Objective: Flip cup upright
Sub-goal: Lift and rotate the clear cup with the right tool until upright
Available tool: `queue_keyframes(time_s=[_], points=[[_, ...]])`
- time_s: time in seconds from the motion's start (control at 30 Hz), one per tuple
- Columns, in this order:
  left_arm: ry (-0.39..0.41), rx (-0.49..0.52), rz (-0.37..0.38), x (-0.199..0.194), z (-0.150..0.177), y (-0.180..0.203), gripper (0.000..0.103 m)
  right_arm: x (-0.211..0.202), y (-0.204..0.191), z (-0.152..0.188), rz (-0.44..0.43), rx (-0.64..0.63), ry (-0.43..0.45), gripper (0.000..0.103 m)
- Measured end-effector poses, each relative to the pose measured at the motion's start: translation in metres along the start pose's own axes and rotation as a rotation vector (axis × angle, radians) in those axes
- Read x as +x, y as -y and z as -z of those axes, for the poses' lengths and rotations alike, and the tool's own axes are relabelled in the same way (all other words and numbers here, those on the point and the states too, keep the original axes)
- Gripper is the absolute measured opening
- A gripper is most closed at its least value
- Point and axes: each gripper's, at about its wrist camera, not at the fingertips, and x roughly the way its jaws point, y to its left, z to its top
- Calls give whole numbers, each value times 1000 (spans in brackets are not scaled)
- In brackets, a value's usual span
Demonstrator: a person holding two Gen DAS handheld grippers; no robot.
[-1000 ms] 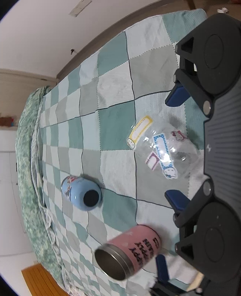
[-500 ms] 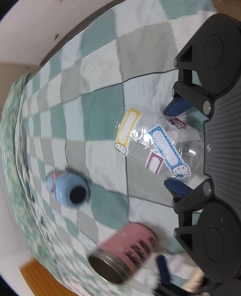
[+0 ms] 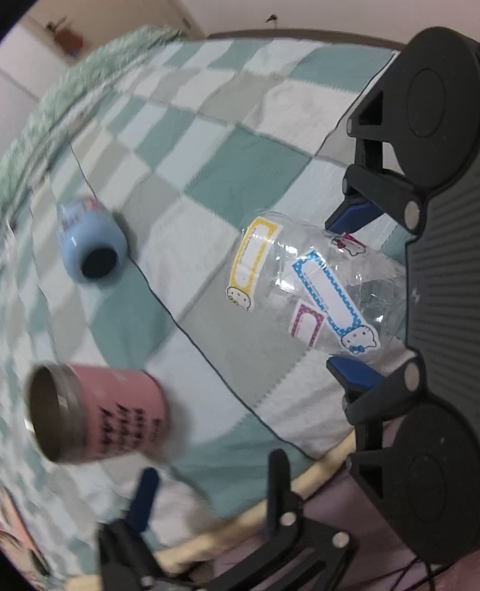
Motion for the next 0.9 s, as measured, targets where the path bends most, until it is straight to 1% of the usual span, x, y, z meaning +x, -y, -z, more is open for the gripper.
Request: queue_keyframes(time_s=[0.07,0.17,0.27,0.33,0.37,0.4,0.47,0.53,0.6,0.7,0.8,0.9], points=[[1,-11,0,1,0,-1,103,10,-3,-2,-12,-4,-10,72],[-5,-18,0,2,0,-3,103,10,2,-1,-27,23,13,72],[-2,-8,-2,1,-1,-1,103,9,2,2,-32,37,17,74],[6,-4,-5,-2,-1,1,103,8,3,3,-29,54,16,84],[9,-3,-4,-3,-1,1,103,8,5,4,-31,72,22,95],[11,-3,-5,-3,-2,1,103,5,7,5,-35,92,36,96],[14,-1,-10,-6,-1,2,103,-5,11,7,-43,126,61,97],[15,-3,-14,-8,-1,2,103,-18,13,11,-30,164,100,98],[19,-3,-15,-11,-1,0,103,-32,16,15,-26,233,140,100],[26,-4,-14,-13,-2,-1,103,-46,23,19,-13,373,199,101],[27,-5,-11,-12,-1,-2,103,-45,28,16,-5,467,215,101],[23,-8,-8,-11,0,-3,103,-35,29,4,10,497,181,101]])
